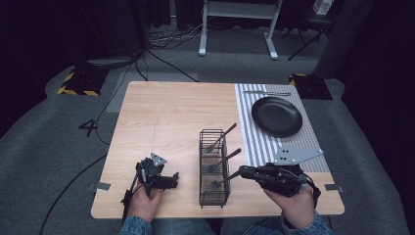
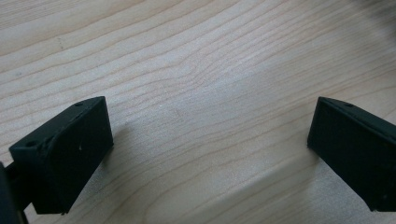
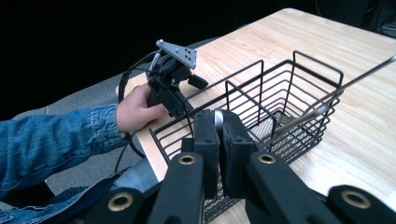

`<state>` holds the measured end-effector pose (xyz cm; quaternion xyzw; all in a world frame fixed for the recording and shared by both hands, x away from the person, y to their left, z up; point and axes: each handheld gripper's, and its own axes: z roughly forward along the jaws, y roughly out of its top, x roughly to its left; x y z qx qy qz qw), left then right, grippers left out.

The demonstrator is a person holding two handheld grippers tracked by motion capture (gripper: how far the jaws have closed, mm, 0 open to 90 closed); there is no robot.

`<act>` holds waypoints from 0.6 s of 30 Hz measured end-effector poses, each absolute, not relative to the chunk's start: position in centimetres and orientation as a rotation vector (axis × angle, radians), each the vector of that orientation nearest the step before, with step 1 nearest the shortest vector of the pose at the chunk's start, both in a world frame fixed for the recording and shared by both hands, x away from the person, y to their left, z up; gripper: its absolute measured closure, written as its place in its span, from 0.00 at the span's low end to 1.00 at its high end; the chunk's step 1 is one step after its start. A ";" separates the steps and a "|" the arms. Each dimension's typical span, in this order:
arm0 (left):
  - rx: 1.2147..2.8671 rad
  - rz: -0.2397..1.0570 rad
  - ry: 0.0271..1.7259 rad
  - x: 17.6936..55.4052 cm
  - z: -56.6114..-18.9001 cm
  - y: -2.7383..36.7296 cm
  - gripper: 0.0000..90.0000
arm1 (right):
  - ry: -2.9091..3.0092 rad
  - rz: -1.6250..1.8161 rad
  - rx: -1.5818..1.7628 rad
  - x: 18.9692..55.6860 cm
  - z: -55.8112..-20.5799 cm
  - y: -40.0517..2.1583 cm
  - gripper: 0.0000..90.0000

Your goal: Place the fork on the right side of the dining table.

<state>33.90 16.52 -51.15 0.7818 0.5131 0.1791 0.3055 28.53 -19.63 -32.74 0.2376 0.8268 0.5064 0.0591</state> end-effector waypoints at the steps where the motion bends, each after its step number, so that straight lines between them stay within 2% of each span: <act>1: 2.071 0.475 1.359 33.9 -51.1 16.5 0.00 | 2.502 1.537 0.722 28.6 -32.6 -19.6 0.96; 18: 2.063 0.477 1.367 33.9 -51.2 16.4 0.00 | 2.437 1.609 0.720 28.8 -29.3 -21.7 0.96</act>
